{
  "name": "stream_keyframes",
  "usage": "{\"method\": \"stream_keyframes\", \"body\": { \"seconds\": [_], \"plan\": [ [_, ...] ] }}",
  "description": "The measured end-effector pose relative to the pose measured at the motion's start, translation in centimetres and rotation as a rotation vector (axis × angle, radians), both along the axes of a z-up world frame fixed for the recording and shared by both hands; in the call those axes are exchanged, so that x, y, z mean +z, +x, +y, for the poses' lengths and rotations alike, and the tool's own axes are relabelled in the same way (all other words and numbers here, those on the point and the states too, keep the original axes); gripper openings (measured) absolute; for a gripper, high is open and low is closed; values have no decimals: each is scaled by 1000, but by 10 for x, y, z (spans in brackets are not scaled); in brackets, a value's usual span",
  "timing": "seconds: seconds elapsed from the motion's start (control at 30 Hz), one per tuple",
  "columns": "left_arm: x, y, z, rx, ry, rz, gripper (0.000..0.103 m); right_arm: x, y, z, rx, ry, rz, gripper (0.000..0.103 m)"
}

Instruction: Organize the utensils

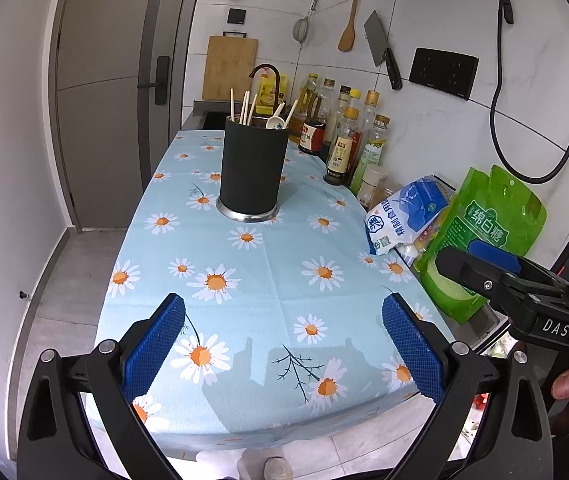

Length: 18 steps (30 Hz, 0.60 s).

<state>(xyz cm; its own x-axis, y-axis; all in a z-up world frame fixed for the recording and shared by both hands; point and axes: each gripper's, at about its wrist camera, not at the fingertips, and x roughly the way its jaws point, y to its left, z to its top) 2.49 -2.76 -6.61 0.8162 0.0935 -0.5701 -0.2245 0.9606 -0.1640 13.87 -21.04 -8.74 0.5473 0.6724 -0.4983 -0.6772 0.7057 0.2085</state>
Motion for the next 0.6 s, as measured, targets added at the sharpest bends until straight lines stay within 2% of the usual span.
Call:
{"method": "stream_keyframes", "body": {
  "seconds": [0.6],
  "plan": [
    [-7,7,2,24,-27,18,96,-6,5,-1,5,-16,25,98]
  ]
}}
